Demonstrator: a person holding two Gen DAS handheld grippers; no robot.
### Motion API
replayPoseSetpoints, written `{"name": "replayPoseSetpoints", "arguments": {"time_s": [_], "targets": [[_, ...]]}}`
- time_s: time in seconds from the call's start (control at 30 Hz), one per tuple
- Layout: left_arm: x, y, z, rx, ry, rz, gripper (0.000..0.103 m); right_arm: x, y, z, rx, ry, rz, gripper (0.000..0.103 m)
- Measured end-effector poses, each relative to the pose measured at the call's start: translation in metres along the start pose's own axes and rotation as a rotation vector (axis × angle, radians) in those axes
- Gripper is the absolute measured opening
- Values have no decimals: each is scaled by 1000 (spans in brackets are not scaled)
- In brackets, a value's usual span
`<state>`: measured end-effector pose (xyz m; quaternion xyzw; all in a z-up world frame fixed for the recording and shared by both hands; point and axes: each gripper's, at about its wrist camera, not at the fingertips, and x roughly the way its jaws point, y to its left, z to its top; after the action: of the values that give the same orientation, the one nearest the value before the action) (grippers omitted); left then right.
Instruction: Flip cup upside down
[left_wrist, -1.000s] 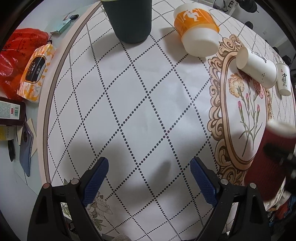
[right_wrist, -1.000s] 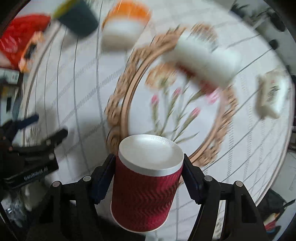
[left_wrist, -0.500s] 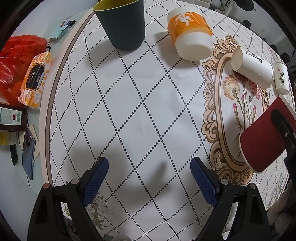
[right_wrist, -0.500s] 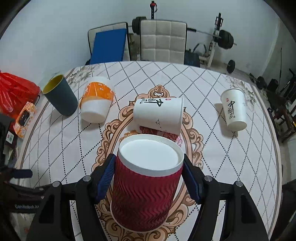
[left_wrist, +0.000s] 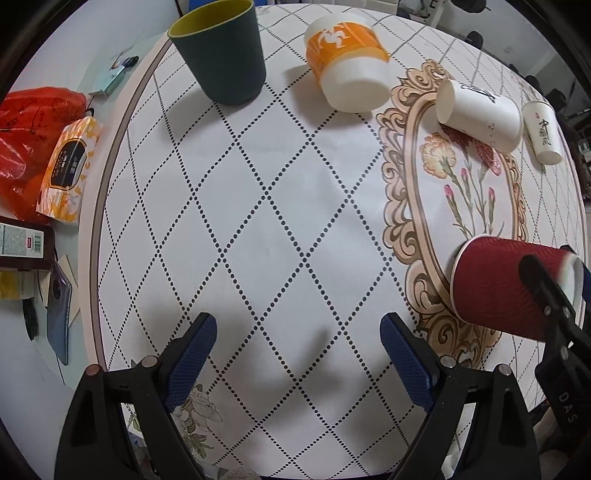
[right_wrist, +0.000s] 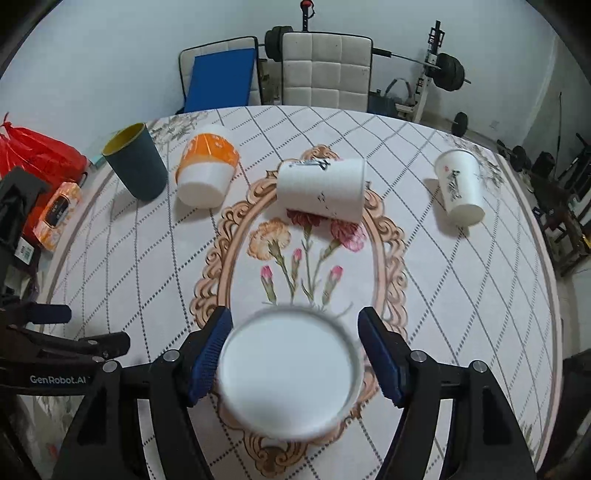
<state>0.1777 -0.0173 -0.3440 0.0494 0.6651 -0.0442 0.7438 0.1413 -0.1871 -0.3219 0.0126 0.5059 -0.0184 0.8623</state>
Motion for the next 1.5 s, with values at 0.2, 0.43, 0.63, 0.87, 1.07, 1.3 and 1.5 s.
{"name": "replayPoseSetpoints", "arguments": {"time_s": [0.2, 0.43, 0.63, 0.87, 1.07, 1.3, 1.5], "targets": [[-18, -5, -10, 11, -43, 18, 97, -16, -6, -5, 63, 23, 10, 90], [-69, -13, -27, 29, -141, 9, 101, -56, -24, -11, 137, 80, -39, 97], [-124, -21, -49, 35, -225, 1, 101, -105, -41, -20, 182, 82, -93, 97], [-195, -35, -92, 47, -352, 32, 101, -193, -49, -32, 153, 14, -123, 97], [-250, -37, -131, 38, -418, 1, 101, -276, -45, -43, 120, -66, -125, 97], [-296, -35, -164, 25, -469, -23, 101, -359, -39, -56, 106, -151, -106, 97], [-329, -34, -186, 15, -511, -26, 101, -410, -37, -62, 107, -203, -119, 97]]}}
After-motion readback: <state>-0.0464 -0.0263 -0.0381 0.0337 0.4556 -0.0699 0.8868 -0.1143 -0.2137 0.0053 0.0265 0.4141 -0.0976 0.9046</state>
